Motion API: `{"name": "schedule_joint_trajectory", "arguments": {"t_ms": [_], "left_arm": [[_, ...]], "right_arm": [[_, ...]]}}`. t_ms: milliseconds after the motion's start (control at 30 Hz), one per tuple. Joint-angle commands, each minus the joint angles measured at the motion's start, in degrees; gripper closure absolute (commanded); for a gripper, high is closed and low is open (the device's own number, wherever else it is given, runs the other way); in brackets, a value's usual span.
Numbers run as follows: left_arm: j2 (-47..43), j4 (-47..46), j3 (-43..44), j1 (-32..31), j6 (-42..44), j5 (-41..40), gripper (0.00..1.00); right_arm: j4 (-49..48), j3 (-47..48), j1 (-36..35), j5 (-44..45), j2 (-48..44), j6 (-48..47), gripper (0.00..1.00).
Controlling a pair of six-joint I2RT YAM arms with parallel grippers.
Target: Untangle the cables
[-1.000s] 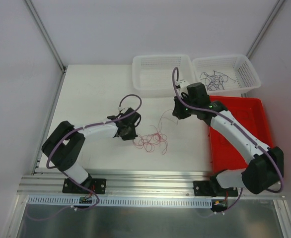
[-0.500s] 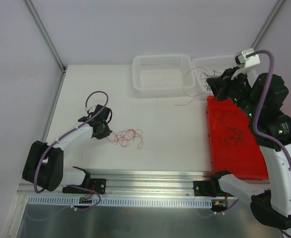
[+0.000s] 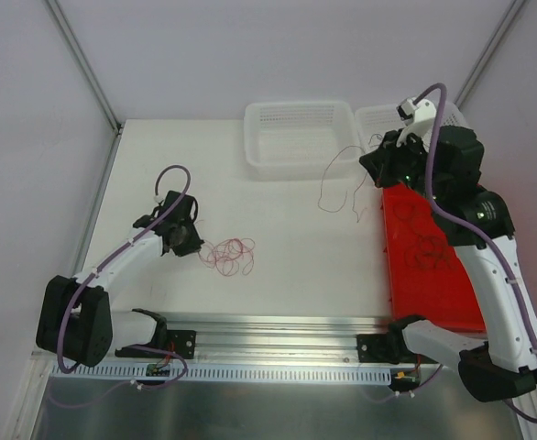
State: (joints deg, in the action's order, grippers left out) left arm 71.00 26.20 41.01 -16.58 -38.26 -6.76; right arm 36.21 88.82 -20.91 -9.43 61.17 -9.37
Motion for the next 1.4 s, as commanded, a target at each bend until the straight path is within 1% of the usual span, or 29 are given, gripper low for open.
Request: {"name": "schedule_joint_trajectory", "arguments": {"t_ms": [0,167,233,367,400,467,500,533,600,633,700,733,767,867,967,1000,1033,1133,1167,1233,1267,1367], "left_arm": [[-1.1,0.3,2.6,-3.1,2.4,6.3,0.98],[0.6,0.1,3.7,-9.3,1.7,8.4,0.92],[1.2,0.0,4.0,-11.5,1.3,8.8,0.9],[0.8,-0.1,3.5,-12.9,1.1,9.0,0.83],[0.7,-0.2,3.3,-13.0,1.1,9.0,0.79],[0.2,-0.4,2.3,-13.2,1.1,9.3,0.75],[0.0,-0.4,2.0,-13.3,1.0,9.5,0.69],[-0.2,-0.5,1.1,-13.4,0.8,9.7,0.65],[-1.0,-0.6,0.3,-13.6,0.5,10.1,0.59],[-1.2,-0.7,-0.4,-13.7,0.0,10.2,0.52],[-2.1,-1.0,-1.5,-13.8,-0.1,10.5,0.47],[-2.4,-1.1,-1.8,-13.8,-0.4,10.5,0.4],[-2.8,-1.1,-2.2,-13.8,-0.5,10.5,0.36],[-3.8,-1.4,-3.1,-13.8,-0.8,10.5,0.28],[-4.5,-1.4,-4.1,-13.8,-1.1,10.8,0.22],[-4.6,-1.4,-4.5,-13.8,-1.2,10.7,0.21],[-5.0,-1.4,-4.8,-13.8,-1.3,10.5,0.21],[-5.3,-1.4,-5.5,-13.8,-1.7,10.4,0.2],[-5.3,-1.5,-5.7,-13.7,-1.8,10.3,0.2],[-5.0,-1.6,-5.9,-13.8,-2.0,10.4,0.2],[-5.0,-1.6,-5.9,-13.7,-2.0,10.4,0.2],[-4.8,-1.6,-5.9,-13.7,-2.0,10.1,0.2]], "right_arm": [[-4.4,-0.9,0.3,-1.8,1.6,1.1,0.99],[-9.7,0.6,0.3,-5.8,6.1,1.8,0.99],[-12.1,2.8,0.3,-6.3,9.0,1.9,0.99],[-16.0,8.2,0.3,-8.6,15.2,2.0,0.99],[-17.4,10.9,0.3,-8.8,16.4,2.1,0.99],[-18.8,14.0,0.3,-9.1,20.4,2.1,0.99],[-20.2,15.4,0.3,-8.9,22.0,2.1,0.99],[-20.6,18.6,0.3,-8.5,24.7,1.9,0.99],[-21.9,21.9,0.3,-8.2,27.8,1.4,0.99],[-22.3,25.4,0.3,-7.9,29.2,1.1,0.99],[-24.2,28.0,0.3,-6.5,33.2,0.8,0.99],[-25.0,29.7,0.4,-5.6,34.6,0.8,0.99],[-25.8,30.6,0.5,-5.3,37.0,0.8,0.99],[-28.9,33.0,1.0,-3.8,42.3,0.4,0.99],[-30.8,34.6,1.7,-2.3,46.3,0.3,0.99],[-30.9,34.9,1.8,-2.0,48.8,0.5,0.99],[-31.0,35.0,2.1,-1.0,50.1,0.5,0.97],[-30.6,33.7,2.6,1.6,53.9,1.0,0.82],[-30.4,33.3,2.7,2.6,54.5,1.1,0.68],[-28.2,32.8,2.9,4.8,56.5,1.4,0.52],[-25.2,33.1,3.1,4.9,57.0,1.5,0.41],[-21.1,31.8,3.2,5.0,55.2,2.2,0.3]]}}
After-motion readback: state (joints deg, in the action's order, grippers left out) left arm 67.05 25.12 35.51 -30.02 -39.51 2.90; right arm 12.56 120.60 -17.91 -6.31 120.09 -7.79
